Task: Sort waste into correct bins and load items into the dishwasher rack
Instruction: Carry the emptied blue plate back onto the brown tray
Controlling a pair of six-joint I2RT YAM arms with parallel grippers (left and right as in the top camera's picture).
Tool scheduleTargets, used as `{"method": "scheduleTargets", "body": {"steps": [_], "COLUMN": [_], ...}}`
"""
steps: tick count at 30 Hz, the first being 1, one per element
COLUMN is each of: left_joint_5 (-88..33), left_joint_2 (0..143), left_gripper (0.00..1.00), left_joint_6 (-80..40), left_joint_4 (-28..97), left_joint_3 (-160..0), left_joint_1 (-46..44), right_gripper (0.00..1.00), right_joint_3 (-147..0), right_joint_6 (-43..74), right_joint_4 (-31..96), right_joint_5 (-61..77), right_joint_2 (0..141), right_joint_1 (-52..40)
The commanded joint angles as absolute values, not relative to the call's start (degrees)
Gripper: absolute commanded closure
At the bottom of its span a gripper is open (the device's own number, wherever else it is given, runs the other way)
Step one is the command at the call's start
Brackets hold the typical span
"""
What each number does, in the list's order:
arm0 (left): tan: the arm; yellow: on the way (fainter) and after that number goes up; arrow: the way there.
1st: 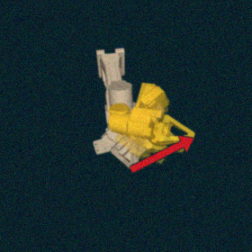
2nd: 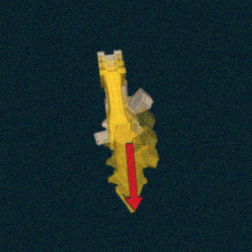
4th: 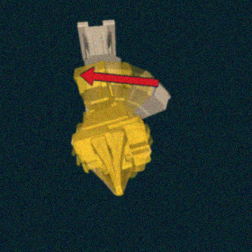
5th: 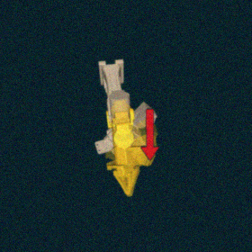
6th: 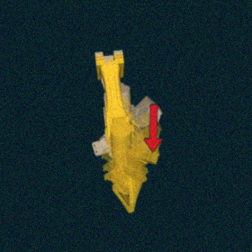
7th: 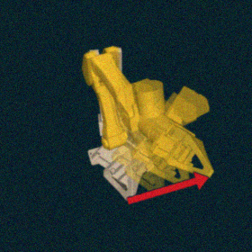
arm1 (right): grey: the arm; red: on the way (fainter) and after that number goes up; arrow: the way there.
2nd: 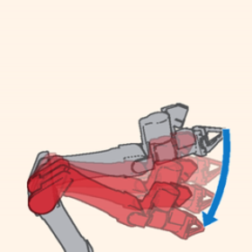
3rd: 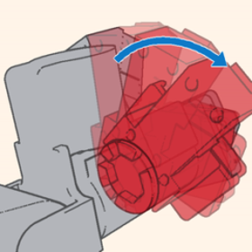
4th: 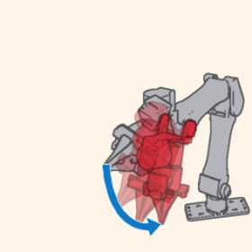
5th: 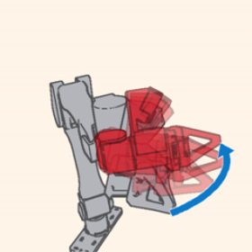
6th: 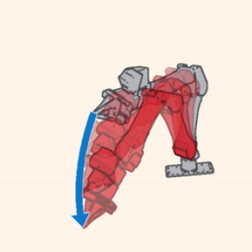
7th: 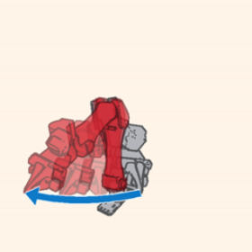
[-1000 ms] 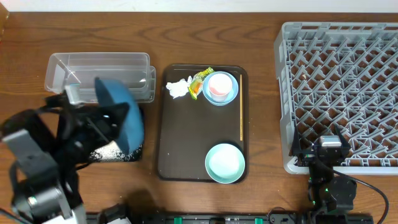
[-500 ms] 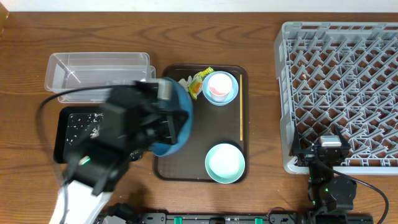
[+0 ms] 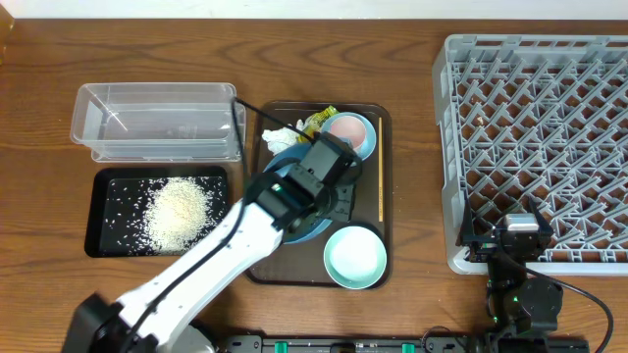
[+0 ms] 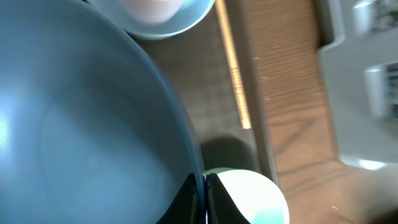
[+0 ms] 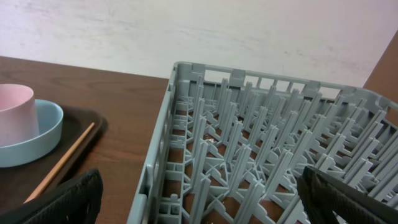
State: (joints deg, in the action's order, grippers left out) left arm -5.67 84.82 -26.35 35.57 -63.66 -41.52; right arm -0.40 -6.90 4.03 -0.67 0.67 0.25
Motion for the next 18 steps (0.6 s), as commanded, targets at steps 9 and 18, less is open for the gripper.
{"method": "scheduleTargets", "body": {"steps": [9,18], "left_joint_5": [-2.3,-2.3], "left_joint_2": [91.9,89.8], "left_gripper": [0.94,0.57], "left_joint_6": [-29.7,-30.1], "left_joint_4": [35.2,35.3], "left_joint_3": [-64.7,-65.2], "left_joint_1": [-41.6,-41.6], "right_gripper": [0.01,0.01], "right_joint_3": [-0.3,-0.3], "right_joint_6": [-6.3,-6.3], "right_joint_4": [4.3,4.3], "right_joint_5": [-0.4,-0.4], "right_joint_2": [0.3,0.3], "right_joint_1": [0.3,0.3]}}
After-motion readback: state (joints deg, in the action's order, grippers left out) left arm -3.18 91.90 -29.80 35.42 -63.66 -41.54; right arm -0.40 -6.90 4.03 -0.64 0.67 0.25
